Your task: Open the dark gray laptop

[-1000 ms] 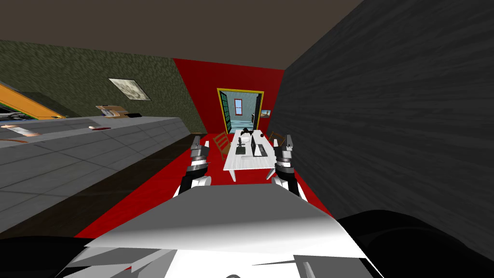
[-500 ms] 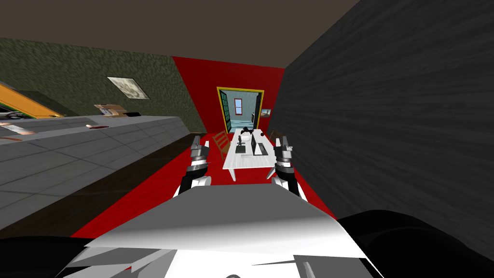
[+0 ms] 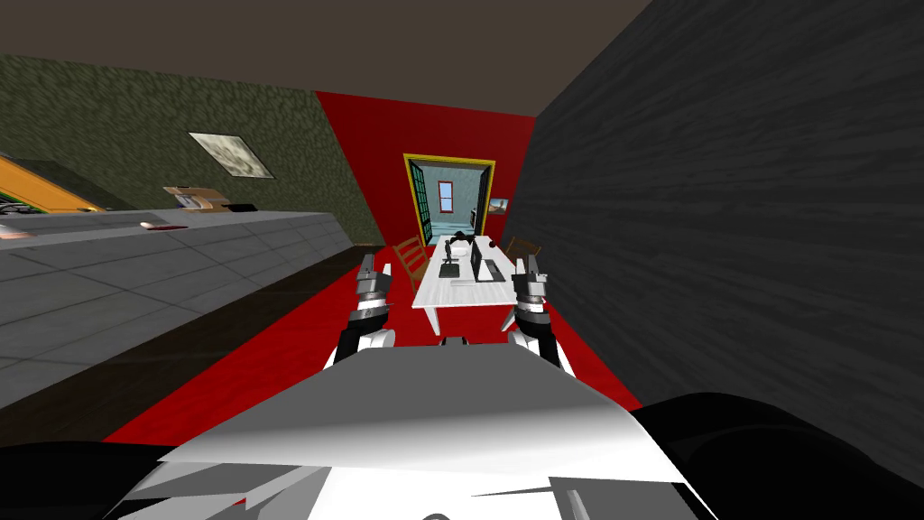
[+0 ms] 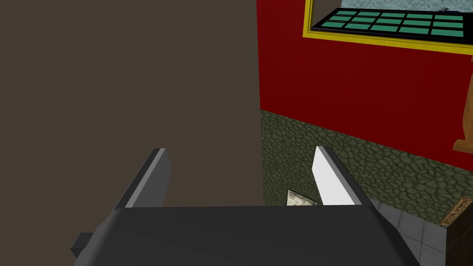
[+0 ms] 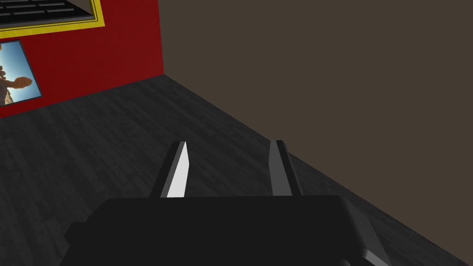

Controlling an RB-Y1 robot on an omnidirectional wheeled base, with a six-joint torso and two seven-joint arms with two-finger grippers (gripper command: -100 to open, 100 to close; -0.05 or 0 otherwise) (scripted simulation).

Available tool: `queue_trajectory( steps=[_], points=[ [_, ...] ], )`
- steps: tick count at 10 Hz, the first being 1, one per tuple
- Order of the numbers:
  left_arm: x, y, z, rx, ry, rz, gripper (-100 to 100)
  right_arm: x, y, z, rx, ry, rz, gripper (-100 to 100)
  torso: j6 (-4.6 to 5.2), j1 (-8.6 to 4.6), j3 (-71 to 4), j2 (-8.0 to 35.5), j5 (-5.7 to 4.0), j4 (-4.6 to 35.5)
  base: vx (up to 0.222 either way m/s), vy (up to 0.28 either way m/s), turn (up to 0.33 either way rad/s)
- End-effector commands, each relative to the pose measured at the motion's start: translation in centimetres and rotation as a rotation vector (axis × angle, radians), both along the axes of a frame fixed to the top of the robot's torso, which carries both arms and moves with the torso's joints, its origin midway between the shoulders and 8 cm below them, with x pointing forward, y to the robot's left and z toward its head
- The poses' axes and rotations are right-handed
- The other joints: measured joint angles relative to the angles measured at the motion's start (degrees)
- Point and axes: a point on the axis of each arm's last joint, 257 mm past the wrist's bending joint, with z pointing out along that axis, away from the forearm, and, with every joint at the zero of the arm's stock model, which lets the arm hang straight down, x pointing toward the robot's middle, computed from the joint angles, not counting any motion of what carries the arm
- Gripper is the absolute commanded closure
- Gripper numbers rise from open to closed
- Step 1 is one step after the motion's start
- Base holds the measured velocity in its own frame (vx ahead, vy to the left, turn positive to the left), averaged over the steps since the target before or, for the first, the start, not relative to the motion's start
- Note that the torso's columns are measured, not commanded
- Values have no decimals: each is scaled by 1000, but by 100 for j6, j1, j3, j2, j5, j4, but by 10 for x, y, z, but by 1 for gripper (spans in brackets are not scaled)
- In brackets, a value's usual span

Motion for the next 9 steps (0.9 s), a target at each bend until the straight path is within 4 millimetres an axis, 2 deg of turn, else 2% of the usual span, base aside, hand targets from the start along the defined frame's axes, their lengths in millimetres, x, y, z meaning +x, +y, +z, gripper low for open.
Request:
queue_trajectory(
  steps=[1, 5, 6, 9],
  points=[
    [0, 0, 0, 0, 1, 0, 0, 6, 8, -7, -134, 21, -34, -100, -1, 4, -395, 192, 1, 189, 3, 29, 23],
    [0, 0, 0, 0, 1, 0, 0, 18, 13, -21, -381, 42, -146, -100, 0, 0, -539, 265, 0, 267, 7, 36, 28],
    [0, 0, 0, 0, 1, 0, 0, 18, 13, -21, -385, 42, -150, -100, 0, 0, -538, 267, 0, 268, 5, 29, 12],
    [0, 0, 0, 0, 1, 0, 0, 26, 14, -28, -537, 47, -235, -100, 0, 3, -538, 267, 1, 269, 6, 36, 25]
  ],
)
